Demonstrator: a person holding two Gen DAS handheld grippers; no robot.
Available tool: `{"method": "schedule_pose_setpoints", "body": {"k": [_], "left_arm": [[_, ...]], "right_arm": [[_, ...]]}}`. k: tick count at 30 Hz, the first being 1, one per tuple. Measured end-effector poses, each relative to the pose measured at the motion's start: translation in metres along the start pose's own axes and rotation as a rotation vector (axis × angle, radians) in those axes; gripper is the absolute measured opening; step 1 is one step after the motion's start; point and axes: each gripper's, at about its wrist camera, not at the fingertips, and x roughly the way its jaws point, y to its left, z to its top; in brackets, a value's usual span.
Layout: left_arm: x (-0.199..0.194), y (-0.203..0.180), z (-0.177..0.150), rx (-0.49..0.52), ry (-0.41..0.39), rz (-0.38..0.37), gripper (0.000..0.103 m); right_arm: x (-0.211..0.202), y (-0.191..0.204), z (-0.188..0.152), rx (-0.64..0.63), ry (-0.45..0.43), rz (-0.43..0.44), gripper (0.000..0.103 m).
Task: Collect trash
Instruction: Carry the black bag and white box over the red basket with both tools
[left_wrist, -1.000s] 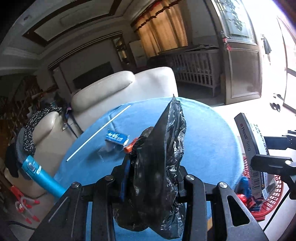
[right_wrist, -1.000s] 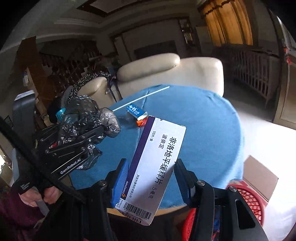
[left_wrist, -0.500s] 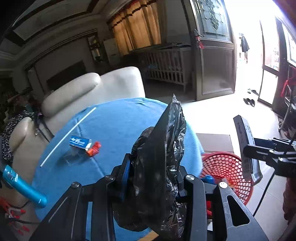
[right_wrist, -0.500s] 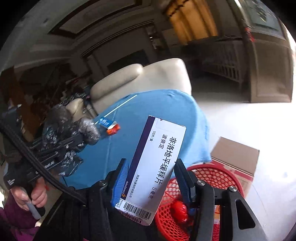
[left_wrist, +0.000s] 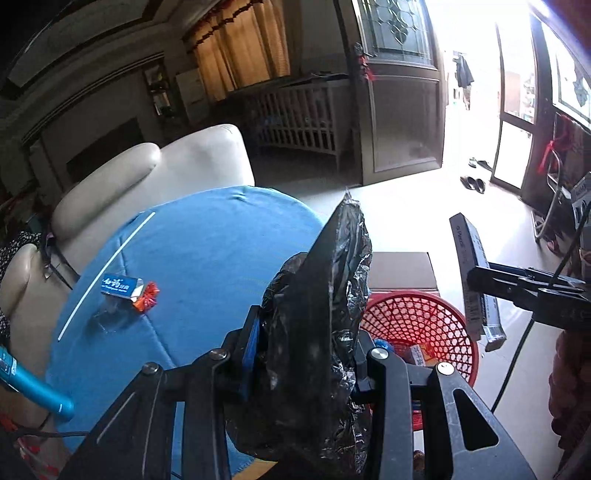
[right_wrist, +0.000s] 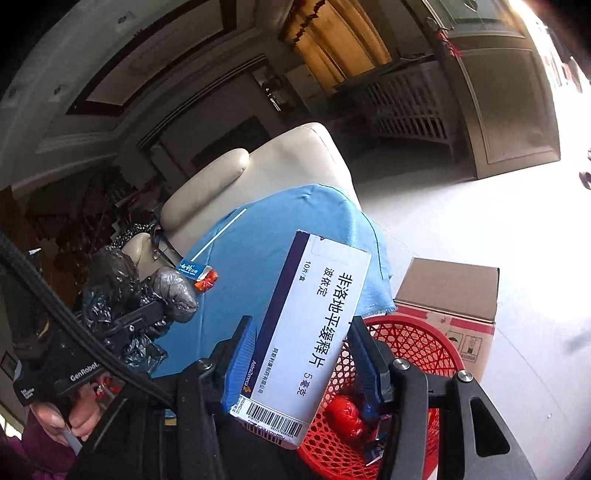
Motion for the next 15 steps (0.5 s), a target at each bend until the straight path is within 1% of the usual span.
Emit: {"method": "schedule_pose_setpoints", "body": {"k": [8, 11, 15], "left_arm": [[0.004, -0.016, -0.003, 0.030, 0.018, -0.042, 0.039], [0.005, -0.018, -0.004, 0.021, 0.034, -0.085, 0.039], [0.007, -0.022, -0.006, 0.014, 0.043, -0.119, 0.039]], "right_arm": [[0.002, -0.014, -0.001, 0.041, 0.008, 0.003, 0.054], [0.003, -0.017, -0.001, 0.054, 0.009, 0.003, 0.054], [0.003, -0.021, -0.002, 0.073, 0.005, 0.006, 0.054]]}}
